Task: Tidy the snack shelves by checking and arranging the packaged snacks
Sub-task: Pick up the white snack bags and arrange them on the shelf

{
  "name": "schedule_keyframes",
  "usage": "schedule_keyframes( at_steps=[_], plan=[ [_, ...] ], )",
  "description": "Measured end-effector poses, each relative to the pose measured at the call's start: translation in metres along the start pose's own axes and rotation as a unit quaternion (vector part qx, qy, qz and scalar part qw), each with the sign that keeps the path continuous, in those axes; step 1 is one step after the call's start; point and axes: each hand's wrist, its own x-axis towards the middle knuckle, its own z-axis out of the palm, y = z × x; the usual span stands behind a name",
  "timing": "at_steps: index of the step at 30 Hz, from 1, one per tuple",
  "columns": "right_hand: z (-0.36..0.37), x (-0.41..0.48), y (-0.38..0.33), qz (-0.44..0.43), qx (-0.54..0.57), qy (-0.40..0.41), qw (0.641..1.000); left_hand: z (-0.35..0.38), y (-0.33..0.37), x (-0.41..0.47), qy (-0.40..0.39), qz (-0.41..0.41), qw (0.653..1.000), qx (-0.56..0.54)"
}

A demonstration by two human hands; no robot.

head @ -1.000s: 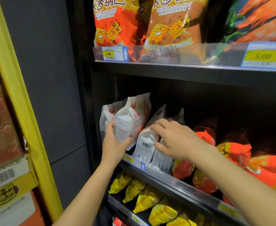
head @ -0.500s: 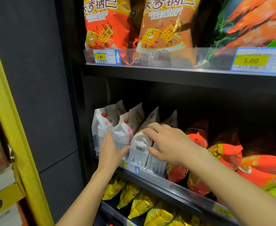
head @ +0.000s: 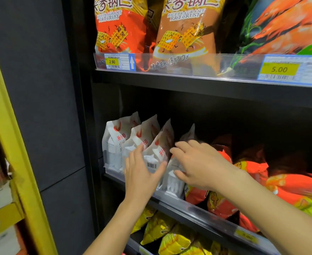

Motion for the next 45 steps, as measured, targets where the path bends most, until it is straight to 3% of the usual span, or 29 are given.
schedule_keyframes(
  at_steps=[7,12,21,27,30,32,36,39,41,42,45],
  plan=[
    [0.008,-0.011,0.002,0.0,-0.023,0.0,1.0,0.016,-0.002,-0.003,0.005,-0.028,0.998,0.06],
    [0.008,-0.014,0.004,0.0,-0.022,0.002,1.0,0.016,0.005,0.002,0.002,-0.043,0.999,0.016],
    [0.007,-0.015,0.007,-0.011,-0.023,0.011,1.0,-0.031,0.05,0.003,0.06,0.027,0.994,-0.09],
    [0.008,-0.015,0.009,-0.023,-0.01,0.024,0.999,-0.07,0.062,-0.015,0.084,0.003,0.991,-0.107],
    [0.01,-0.014,0.008,-0.039,0.018,0.049,0.998,-0.089,0.056,-0.03,0.095,-0.029,0.988,-0.121],
    [0.011,-0.015,0.007,-0.061,0.069,0.112,0.989,-0.105,0.052,-0.041,0.106,-0.051,0.984,-0.132],
    [0.012,-0.019,-0.007,-0.073,0.287,0.265,0.918,-0.141,0.046,-0.069,0.131,-0.09,0.972,-0.172],
    [0.007,-0.025,-0.03,-0.026,0.379,0.296,0.877,-0.168,0.054,-0.091,0.134,-0.109,0.966,-0.192],
    [0.001,-0.026,-0.048,0.006,0.478,0.222,0.85,-0.188,0.059,-0.106,0.131,-0.125,0.962,-0.206],
    [-0.005,-0.027,-0.058,0.012,0.549,0.165,0.82,-0.198,0.059,-0.112,0.126,-0.133,0.96,-0.212],
    [-0.013,-0.025,-0.086,-0.027,0.718,0.062,0.692,-0.225,0.058,-0.127,0.114,-0.157,0.953,-0.232]
  ],
)
